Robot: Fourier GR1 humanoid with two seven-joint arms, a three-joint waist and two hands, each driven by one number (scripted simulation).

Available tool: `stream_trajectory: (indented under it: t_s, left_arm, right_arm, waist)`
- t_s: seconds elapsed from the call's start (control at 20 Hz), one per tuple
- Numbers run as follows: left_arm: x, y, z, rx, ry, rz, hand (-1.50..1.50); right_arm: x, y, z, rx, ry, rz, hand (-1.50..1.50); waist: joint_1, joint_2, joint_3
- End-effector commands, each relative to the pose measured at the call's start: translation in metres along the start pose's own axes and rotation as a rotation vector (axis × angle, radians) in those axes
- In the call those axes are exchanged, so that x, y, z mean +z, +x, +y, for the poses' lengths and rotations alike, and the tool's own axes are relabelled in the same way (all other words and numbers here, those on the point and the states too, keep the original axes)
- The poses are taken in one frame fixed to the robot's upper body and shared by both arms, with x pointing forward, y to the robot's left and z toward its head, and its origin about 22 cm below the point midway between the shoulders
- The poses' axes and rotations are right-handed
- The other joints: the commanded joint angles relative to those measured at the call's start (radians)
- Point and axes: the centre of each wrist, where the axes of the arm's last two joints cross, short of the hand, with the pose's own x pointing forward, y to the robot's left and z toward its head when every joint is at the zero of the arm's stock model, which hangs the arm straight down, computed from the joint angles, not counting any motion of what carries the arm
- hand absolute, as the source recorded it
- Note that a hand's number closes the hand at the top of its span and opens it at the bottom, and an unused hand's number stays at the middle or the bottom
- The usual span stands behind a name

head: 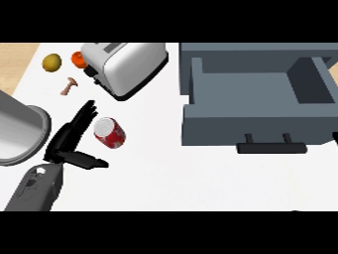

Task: Pick up the can, place it into the drawer and close the drawer

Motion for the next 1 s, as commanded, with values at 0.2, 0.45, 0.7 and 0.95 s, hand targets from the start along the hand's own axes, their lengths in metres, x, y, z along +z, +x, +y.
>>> stream_trajectory:
  t_s: [0.2, 0.45, 0.7, 0.95]
  left_arm:
    - [-0.008, -0.008, 0.012, -0.007, 0.001, 0.016, -1.5]
    - [-0.014, -0.021, 0.0, 0.017, 0.008, 0.007, -1.5]
    - [-0.013, -0.022, -0.009, -0.005, 0.012, 0.023, -1.5]
    - [-0.023, -0.021, -0.001, 0.015, 0.013, 0.006, -1.5]
  right_arm:
    - [-0.005, -0.004, 0.0, -0.011, 0.0, 0.005, -1.5]
    - [0.0, 0.005, 0.003, -0.009, 0.013, -0.01, -1.5]
    - [0.006, 0.005, 0.017, -0.002, -0.003, 0.006, -1.5]
    - [-0.004, -0.005, 0.002, -0.02, 0.005, -0.006, -1.5]
  waist:
    - [-0.002, 0.001, 0.0]
    - [-0.006, 0.003, -0.001]
    - [0.0, 0.0, 0.0]
    - [-0.013, 0.006, -0.001]
